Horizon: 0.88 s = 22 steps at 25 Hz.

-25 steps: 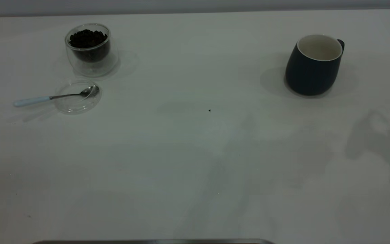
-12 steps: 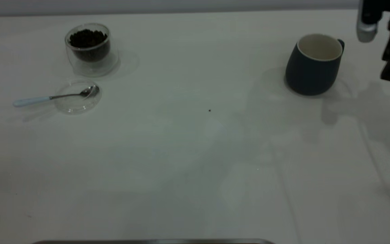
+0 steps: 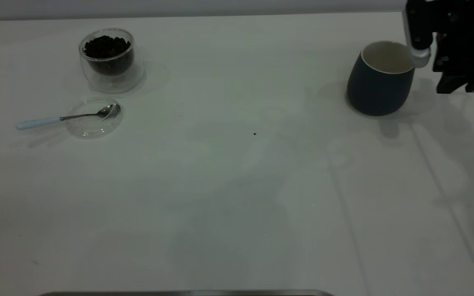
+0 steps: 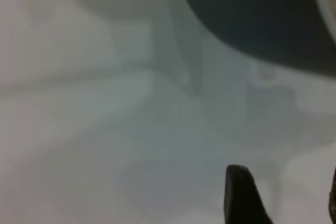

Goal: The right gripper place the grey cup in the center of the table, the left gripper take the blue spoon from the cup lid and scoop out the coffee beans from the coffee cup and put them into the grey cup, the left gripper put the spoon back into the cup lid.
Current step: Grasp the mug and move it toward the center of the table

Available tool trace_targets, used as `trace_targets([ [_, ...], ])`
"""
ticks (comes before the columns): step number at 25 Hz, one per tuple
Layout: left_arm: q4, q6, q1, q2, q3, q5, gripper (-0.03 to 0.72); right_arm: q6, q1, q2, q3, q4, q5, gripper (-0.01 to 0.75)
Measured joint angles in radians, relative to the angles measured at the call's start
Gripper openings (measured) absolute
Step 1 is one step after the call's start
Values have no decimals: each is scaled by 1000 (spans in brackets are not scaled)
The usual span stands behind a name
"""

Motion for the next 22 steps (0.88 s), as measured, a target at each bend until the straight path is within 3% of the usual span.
trace_targets([
  [11,0,0,0,0,0,1,592,-18,125,10,-19,44,-19,363],
  [22,0,0,0,0,0,1,592,-5,283,10,-21,440,-144,363],
])
